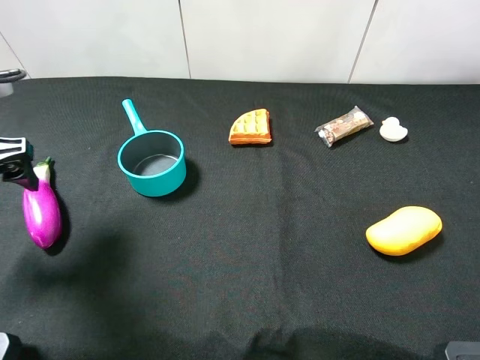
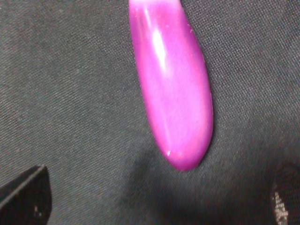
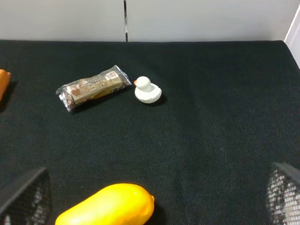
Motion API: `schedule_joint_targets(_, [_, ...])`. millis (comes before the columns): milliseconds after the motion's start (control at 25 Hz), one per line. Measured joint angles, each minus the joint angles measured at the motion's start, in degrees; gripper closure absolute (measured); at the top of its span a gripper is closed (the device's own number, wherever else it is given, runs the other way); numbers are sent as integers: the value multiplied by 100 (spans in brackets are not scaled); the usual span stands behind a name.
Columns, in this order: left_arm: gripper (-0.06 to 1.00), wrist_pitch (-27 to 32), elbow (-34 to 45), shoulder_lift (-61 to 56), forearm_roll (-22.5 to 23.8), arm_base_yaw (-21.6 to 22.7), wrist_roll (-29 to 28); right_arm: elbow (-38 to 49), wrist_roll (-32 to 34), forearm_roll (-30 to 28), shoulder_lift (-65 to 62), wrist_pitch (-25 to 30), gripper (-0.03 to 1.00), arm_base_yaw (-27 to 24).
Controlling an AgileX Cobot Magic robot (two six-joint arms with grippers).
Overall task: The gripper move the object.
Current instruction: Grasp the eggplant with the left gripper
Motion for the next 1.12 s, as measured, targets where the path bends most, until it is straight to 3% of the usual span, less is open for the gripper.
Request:
schedule_joint_targets(760, [-5,-1635,-4,1954,5,0,-585,0,0,0,0,0,27,0])
schedule_joint_targets(1120, [-5,-1899,-11,2451,11,0,-739,0,0,0,0,0,27,0])
